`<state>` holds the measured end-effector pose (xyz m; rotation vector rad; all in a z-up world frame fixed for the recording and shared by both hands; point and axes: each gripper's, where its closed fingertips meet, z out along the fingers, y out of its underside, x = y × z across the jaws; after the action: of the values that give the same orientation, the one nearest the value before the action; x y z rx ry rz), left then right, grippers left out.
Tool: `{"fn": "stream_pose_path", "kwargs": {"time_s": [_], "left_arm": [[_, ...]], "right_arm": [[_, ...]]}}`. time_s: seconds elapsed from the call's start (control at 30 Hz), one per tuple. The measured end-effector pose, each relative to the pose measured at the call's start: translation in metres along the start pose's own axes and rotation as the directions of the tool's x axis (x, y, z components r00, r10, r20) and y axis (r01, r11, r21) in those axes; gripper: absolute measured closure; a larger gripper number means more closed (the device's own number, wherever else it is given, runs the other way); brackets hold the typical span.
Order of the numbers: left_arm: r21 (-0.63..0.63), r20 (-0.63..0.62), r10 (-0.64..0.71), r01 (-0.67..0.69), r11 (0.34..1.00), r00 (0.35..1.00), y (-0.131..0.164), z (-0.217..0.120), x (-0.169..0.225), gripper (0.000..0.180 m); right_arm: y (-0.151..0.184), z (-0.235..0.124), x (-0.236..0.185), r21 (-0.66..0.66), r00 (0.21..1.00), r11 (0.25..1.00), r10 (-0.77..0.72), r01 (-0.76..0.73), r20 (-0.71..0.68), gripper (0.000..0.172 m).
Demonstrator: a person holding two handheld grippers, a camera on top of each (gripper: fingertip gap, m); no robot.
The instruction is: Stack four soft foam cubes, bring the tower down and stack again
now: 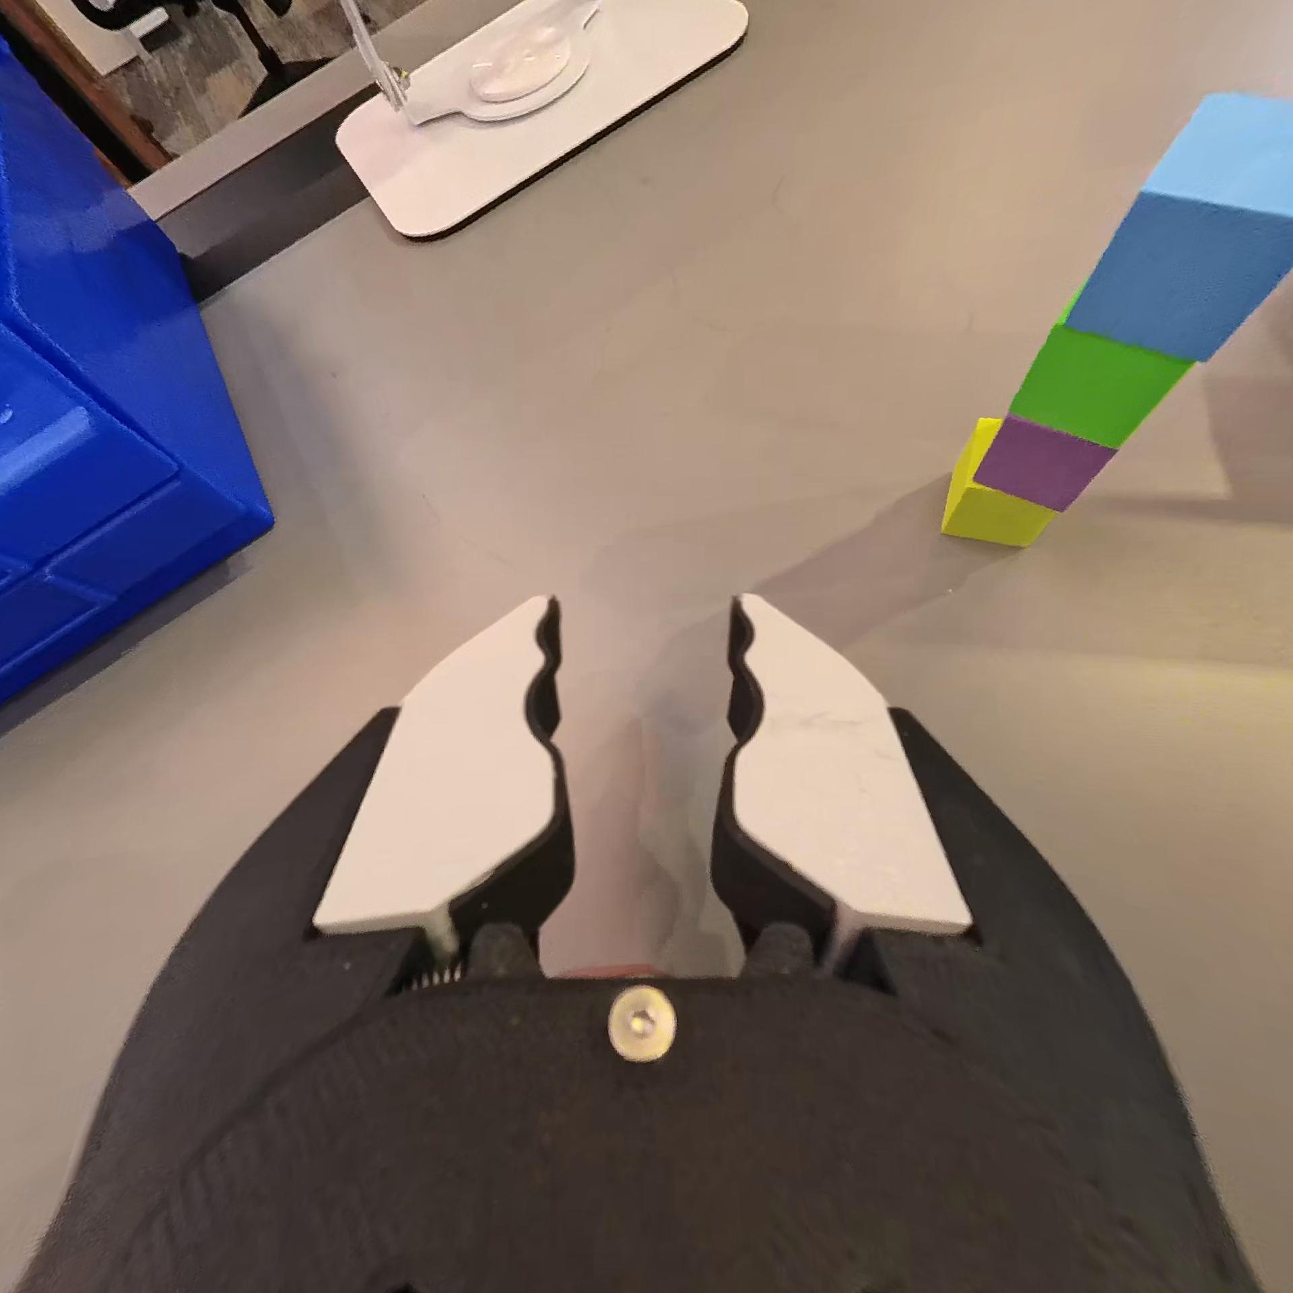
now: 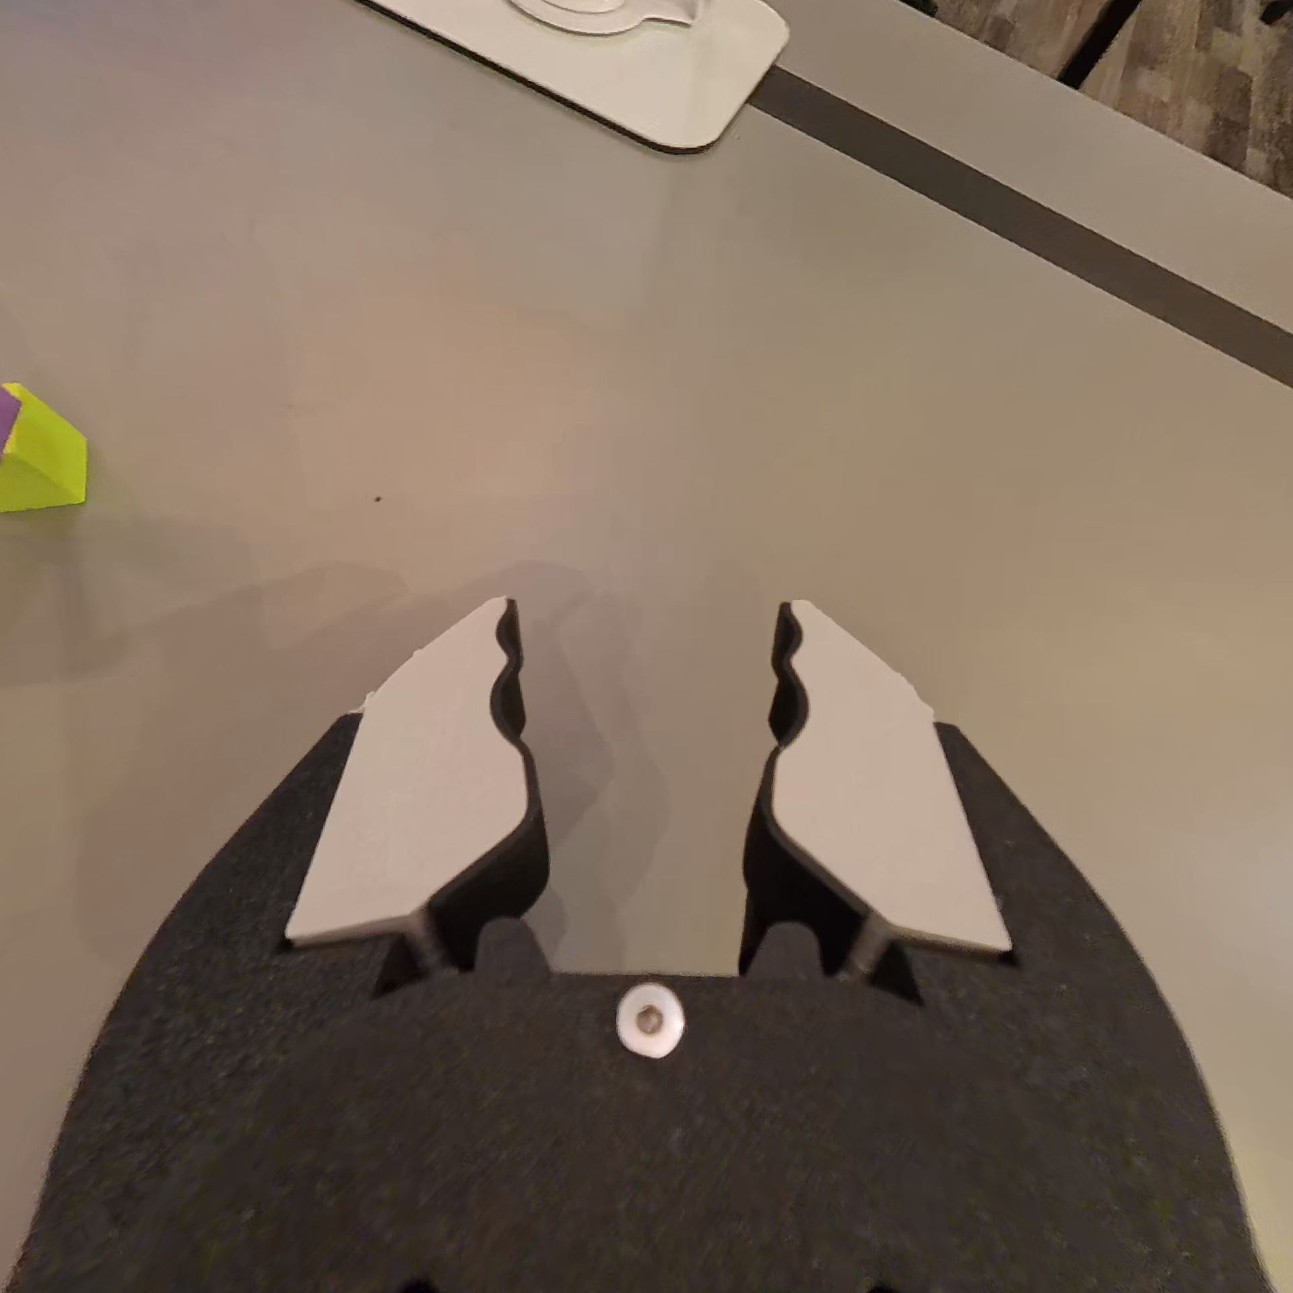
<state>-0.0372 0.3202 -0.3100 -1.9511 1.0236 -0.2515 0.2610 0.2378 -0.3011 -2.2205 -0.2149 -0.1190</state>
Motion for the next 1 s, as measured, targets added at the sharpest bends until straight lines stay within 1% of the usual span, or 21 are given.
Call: {"fn": "stream_pose_path", "kwargs": {"time_s": [0.03,0.1,0.2,0.27,0.3,0.4,0.43,0.5,0.6,0.7,0.73,0.77,0.8,0.83,0.87,0.9,0.93,0.97,1.0], "left_arm": [[-0.001,-0.011,0.007,-0.007,1.000,1.000,0.001,0.000,0.001,0.147],[0.006,-0.045,0.022,-0.022,1.000,0.999,0.000,-0.003,0.004,0.161],[0.006,-0.122,0.058,-0.058,0.998,0.991,-0.004,-0.007,0.016,0.180],[0.035,-0.178,0.115,-0.110,0.993,0.977,-0.010,-0.013,0.028,0.180],[0.049,-0.206,0.139,-0.132,0.990,0.969,-0.014,-0.016,0.035,0.180],[0.134,-0.335,0.185,-0.148,0.980,0.924,-0.032,-0.033,0.066,0.180],[0.151,-0.362,0.198,-0.153,0.977,0.911,-0.037,-0.037,0.077,0.180],[0.166,-0.405,0.256,-0.205,0.965,0.878,-0.041,-0.043,0.100,0.180],[0.179,-0.496,0.379,-0.334,0.925,0.782,-0.034,-0.048,0.141,0.180],[0.218,-0.580,0.491,-0.457,0.862,0.650,-0.020,-0.050,0.171,0.180],[0.220,-0.615,0.503,-0.480,0.849,0.607,-0.015,-0.050,0.177,0.180],[0.224,-0.632,0.509,-0.491,0.842,0.585,-0.014,-0.047,0.180,0.180],[0.231,-0.634,0.511,-0.489,0.841,0.580,-0.017,-0.041,0.179,0.180],[0.219,-0.632,0.491,-0.470,0.855,0.600,-0.022,-0.031,0.174,0.180],[0.171,-0.603,0.442,-0.433,0.885,0.665,-0.029,-0.012,0.160,0.180],[0.080,-0.553,0.348,-0.368,0.927,0.757,-0.034,0.012,0.139,0.180],[-0.037,-0.512,0.213,-0.270,0.962,0.832,-0.032,0.033,0.117,0.180],[-0.114,-0.491,0.073,-0.147,0.983,0.868,-0.031,0.046,0.101,0.180],[-0.108,-0.502,-0.024,-0.034,0.994,0.865,-0.037,0.048,0.093,0.180]], "right_arm": [[0.000,0.001,-0.003,-0.005,1.000,1.000,-0.008,0.008,0.018,0.109],[0.003,0.004,-0.007,-0.021,0.999,1.000,-0.014,0.015,0.033,0.116],[0.001,0.002,-0.008,-0.016,0.999,0.999,-0.031,0.032,0.041,0.146],[-0.003,-0.002,-0.007,0.000,0.998,1.000,-0.025,0.025,0.053,0.167],[-0.004,-0.003,-0.007,0.013,0.998,1.000,-0.016,0.015,0.065,0.171],[-0.002,-0.004,-0.004,0.009,0.998,1.000,-0.003,0.003,0.070,0.172],[0.000,-0.003,-0.004,0.004,0.997,1.000,0.003,-0.003,0.076,0.172],[0.001,-0.002,-0.004,0.002,0.996,1.000,0.012,-0.012,0.087,0.172],[-0.002,-0.001,-0.009,0.012,0.994,1.000,-0.006,0.004,0.105,0.171],[-0.001,0.001,-0.016,0.006,0.992,0.999,-0.036,0.035,0.121,0.170],[-0.001,0.002,-0.019,0.005,0.991,0.999,-0.045,0.044,0.127,0.170],[-0.001,0.002,-0.021,0.003,0.990,0.999,-0.052,0.052,0.131,0.169],[-0.001,0.003,-0.022,0.002,0.989,0.998,-0.059,0.059,0.135,0.169],[-0.001,0.003,-0.023,0.002,0.989,0.998,-0.064,0.065,0.137,0.169],[-0.001,0.004,-0.023,0.000,0.988,0.998,-0.067,0.068,0.138,0.169],[0.000,0.004,-0.023,-0.002,0.988,0.998,-0.067,0.068,0.140,0.169],[0.000,0.005,-0.023,-0.003,0.988,0.998,-0.065,0.066,0.141,0.168],[0.000,0.004,-0.022,-0.003,0.988,0.998,-0.063,0.064,0.140,0.168],[0.000,0.004,-0.021,-0.001,0.988,0.998,-0.062,0.062,0.139,0.168]]}}
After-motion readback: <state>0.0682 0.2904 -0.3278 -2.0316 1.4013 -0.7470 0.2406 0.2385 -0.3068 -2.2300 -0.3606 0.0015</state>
